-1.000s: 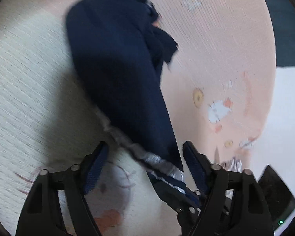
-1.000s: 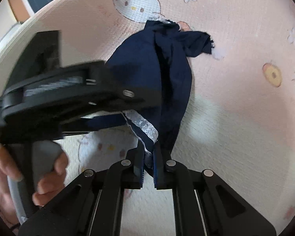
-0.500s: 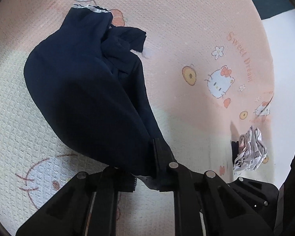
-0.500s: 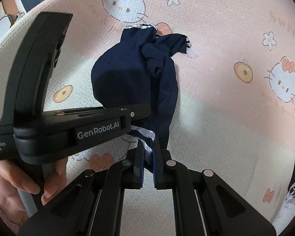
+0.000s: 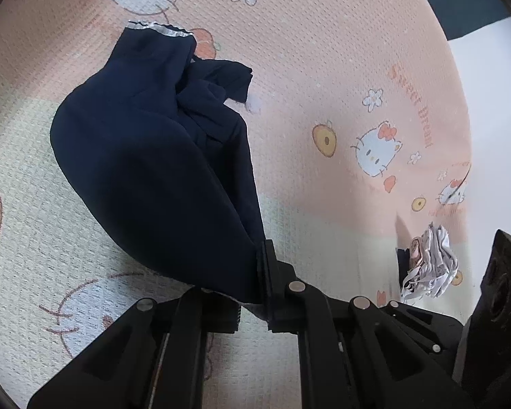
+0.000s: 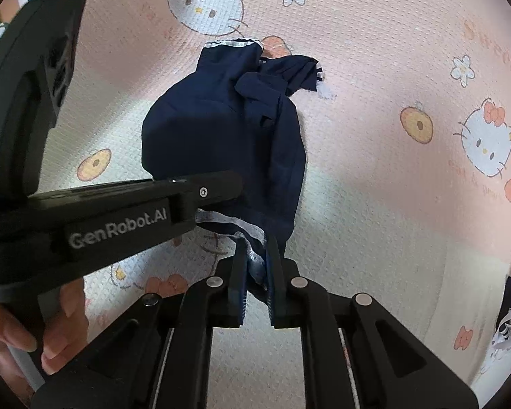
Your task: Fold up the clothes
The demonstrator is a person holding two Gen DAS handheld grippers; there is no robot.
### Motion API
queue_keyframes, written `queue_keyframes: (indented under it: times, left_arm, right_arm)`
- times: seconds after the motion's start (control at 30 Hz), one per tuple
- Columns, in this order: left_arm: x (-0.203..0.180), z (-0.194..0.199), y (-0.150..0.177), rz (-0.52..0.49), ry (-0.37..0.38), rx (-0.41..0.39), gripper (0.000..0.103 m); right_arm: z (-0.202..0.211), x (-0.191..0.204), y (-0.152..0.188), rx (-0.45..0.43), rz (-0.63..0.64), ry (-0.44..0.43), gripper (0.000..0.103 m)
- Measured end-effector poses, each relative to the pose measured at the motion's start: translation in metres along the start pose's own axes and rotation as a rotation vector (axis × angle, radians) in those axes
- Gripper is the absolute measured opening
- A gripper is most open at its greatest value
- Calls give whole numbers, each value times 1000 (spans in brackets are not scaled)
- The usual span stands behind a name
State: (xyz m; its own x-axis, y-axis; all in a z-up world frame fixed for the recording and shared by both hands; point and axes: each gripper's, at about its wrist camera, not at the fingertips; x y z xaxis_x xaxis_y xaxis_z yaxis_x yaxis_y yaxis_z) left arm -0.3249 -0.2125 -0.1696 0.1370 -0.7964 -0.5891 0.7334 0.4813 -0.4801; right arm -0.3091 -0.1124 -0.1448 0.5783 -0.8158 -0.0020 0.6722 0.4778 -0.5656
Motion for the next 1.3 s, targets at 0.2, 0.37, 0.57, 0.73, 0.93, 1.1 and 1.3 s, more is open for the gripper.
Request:
queue_keyframes:
  times: [0.2, 0.37, 0.57, 0.73, 0.93, 1.1, 1.3]
  left_arm:
    - [0, 3, 0, -1, 2, -3, 11]
    - [1, -1, 2, 16, 10, 25, 9]
    - [-27, 1, 10, -41, 61, 41, 9]
    - [-84, 15, 44, -116, 174, 98, 9]
    - [-157, 29, 120, -140, 272, 203, 9]
    - [-219, 44, 194, -199, 297, 274, 9]
    - [-275, 47, 239, -282, 275, 361, 9]
  right_arm:
    - [-12, -1, 5, 26, -17, -1, 44]
    - [-37, -1, 6, 21, -44, -121, 33]
    - [-23, -11, 10, -27, -86, -127, 5]
    - [26, -28, 35, -37, -93, -79, 4]
    - [113, -61, 108, 0, -137, 6, 4]
    - [181, -91, 192, 27, -261, 42, 4]
    - [225, -118, 258, 41, -398, 65, 4]
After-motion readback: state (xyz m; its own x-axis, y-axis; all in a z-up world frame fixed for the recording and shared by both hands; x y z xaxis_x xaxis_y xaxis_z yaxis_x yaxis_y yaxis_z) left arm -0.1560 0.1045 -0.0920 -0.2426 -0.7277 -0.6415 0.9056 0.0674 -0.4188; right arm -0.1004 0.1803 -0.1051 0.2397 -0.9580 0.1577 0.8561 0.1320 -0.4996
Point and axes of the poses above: each gripper's, at about its wrist camera, not at the fingertips, and z roughly against the way its jaws point, x to its left, y to its underside, and after that the axes turned 8 degrees about -x, right-handed
